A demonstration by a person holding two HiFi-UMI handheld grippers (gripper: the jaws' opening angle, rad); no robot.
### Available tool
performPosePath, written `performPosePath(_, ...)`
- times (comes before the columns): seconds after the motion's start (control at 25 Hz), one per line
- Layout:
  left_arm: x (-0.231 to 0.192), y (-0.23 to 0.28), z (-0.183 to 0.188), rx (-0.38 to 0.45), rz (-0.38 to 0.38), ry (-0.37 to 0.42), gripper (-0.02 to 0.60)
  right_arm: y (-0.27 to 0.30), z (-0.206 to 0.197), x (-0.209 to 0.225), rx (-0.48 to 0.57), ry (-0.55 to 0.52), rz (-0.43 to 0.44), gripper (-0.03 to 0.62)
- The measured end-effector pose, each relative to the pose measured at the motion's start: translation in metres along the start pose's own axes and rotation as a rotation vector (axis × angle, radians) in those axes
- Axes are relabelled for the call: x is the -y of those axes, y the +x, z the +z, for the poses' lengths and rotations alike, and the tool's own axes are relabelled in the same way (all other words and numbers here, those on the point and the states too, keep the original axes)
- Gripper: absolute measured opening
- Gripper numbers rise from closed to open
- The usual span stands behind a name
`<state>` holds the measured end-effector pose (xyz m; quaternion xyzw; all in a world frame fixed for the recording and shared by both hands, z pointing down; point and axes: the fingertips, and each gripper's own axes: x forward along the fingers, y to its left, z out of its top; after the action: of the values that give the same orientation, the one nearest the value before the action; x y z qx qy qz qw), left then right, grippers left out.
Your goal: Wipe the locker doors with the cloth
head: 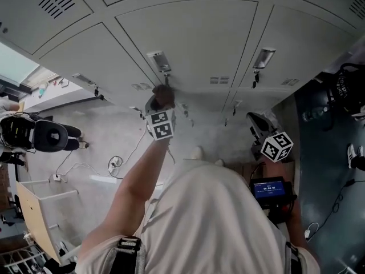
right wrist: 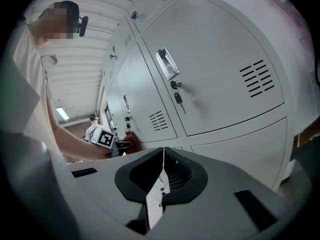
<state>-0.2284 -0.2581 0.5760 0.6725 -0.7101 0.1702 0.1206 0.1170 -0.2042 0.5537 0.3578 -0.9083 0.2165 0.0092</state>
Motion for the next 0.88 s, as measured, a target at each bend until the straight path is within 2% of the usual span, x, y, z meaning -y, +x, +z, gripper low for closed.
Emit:
performPosePath(0.12, 0.016, 0.003, -0.004, -0.016, -0.003, -0.019, 0.074, -0.008, -0.007, 0.003, 0.005, 0.02, -0.027, 0.018)
performPosePath(0.24, 0.061, 0.009, -0.003, -0.036, -0.075, 0.011, 0.074, -0.014, -0.017, 0.009, 0.007, 0.047, -0.053, 0.018)
performPosePath(0.4, 0.116, 0.013, 0.005, -0.04, -0.135, 0.011, 0.074, -0.023, -0.023, 0.015, 0.017, 0.069, -0.078, 0.018)
performPosePath(0.68, 0.203, 0.019, 0.014, -0.004, -0.297, 0.193, 0.074, -0.041, -0.02, 0.022, 0.032, 0.068, -0.115, 0.018)
performPosePath(0.88, 0.28, 0.017, 0.028, 0.003, -0.525, 0.29, 0.074, -0.056, -0.018, 0.025, 0.038, 0.066, -0.142, 0.018)
